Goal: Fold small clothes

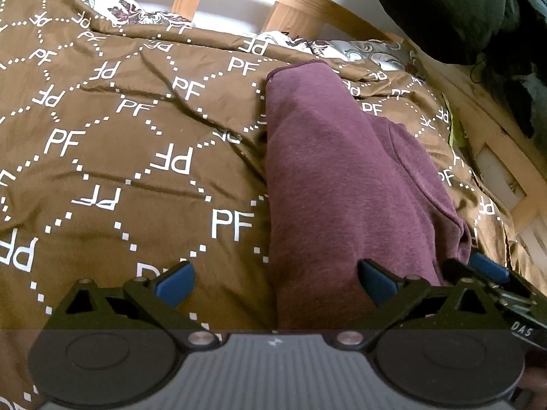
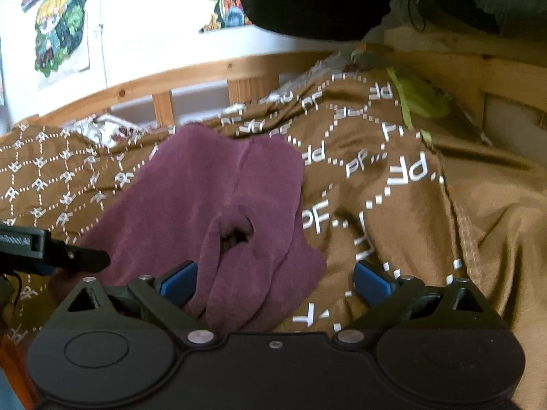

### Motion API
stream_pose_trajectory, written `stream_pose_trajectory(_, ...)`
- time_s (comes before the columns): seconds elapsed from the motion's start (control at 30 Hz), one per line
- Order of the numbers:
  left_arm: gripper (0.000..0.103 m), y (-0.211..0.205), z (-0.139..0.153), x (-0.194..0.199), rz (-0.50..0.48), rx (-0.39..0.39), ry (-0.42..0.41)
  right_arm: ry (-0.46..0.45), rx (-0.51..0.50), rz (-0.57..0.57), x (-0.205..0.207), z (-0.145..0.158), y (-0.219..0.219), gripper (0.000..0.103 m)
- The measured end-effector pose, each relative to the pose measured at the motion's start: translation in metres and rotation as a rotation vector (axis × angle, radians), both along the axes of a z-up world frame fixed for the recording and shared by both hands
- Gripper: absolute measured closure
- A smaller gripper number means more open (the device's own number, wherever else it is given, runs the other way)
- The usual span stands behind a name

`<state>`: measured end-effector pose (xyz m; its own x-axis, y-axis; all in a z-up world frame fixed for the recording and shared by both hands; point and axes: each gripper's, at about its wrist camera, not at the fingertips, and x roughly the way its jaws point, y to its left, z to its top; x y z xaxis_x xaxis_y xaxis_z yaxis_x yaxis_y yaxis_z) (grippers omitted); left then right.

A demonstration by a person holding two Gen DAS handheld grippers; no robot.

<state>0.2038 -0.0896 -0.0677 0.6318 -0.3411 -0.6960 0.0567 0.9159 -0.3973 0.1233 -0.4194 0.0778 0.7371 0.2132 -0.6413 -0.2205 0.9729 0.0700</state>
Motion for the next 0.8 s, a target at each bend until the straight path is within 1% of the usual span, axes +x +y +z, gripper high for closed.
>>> stream_pose_trajectory(0.17, 0.000, 0.001, -0.002, -0.003, 0.008, -0.009, -0.010, -0.077, 0.032, -0.012, -0.004, 0.012, -0.002, 0.001)
stream_pose_trajectory(0.27, 0.000, 0.000, -0.002, -0.004, 0.014, -0.008, -0.014, -0.103, 0.056, -0.015, -0.001, 0.017, -0.003, 0.001)
stream_pose_trajectory(0.3, 0.000, 0.000, -0.002, -0.005, 0.015, -0.005, -0.015, -0.105, 0.055, -0.014, 0.004, 0.018, -0.002, 0.001)
stream_pose_trajectory(0.33, 0.000, -0.001, -0.001, -0.005, 0.017, -0.003, -0.016, -0.111, 0.059, -0.017, 0.009, 0.019, -0.002, 0.004)
stream_pose_trajectory(0.37, 0.000, -0.001, -0.001, -0.005, 0.019, 0.001, -0.018, -0.116, 0.072, -0.020, 0.014, 0.019, -0.002, 0.007)
stream_pose_trajectory(0.43, 0.000, -0.002, -0.001, -0.006, 0.023, 0.005, -0.020, -0.116, 0.114, -0.037, 0.031, 0.019, -0.003, 0.010)
stream_pose_trajectory(0.5, 0.000, -0.003, -0.001, -0.007, 0.029, 0.010, -0.020, -0.109, 0.140, -0.074, 0.049, 0.017, -0.006, 0.020)
stream_pose_trajectory(0.53, 0.000, -0.004, 0.000, -0.008, 0.032, 0.015, -0.020, -0.101, 0.151, -0.089, 0.058, 0.016, -0.007, 0.027)
stream_pose_trajectory(0.6, 0.000, -0.005, 0.001, -0.010, 0.039, 0.026, -0.022, -0.083, 0.167, -0.084, 0.073, 0.011, -0.008, 0.041)
stream_pose_trajectory(0.63, 0.000, -0.006, 0.001, -0.011, 0.042, 0.033, -0.023, -0.076, 0.170, -0.083, 0.079, 0.008, -0.008, 0.058)
stream_pose_trajectory(0.67, 0.000, -0.006, 0.002, -0.012, 0.045, 0.038, -0.026, -0.069, 0.178, -0.086, 0.082, 0.005, -0.010, 0.074)
stream_pose_trajectory(0.73, 0.000, -0.008, 0.003, -0.013, 0.050, 0.049, -0.031, -0.038, 0.199, -0.080, 0.086, -0.004, -0.012, 0.085)
stream_pose_trajectory(0.8, 0.000, -0.010, 0.007, -0.012, 0.054, 0.064, -0.039, -0.035, 0.198, -0.063, 0.087, -0.008, -0.012, 0.089)
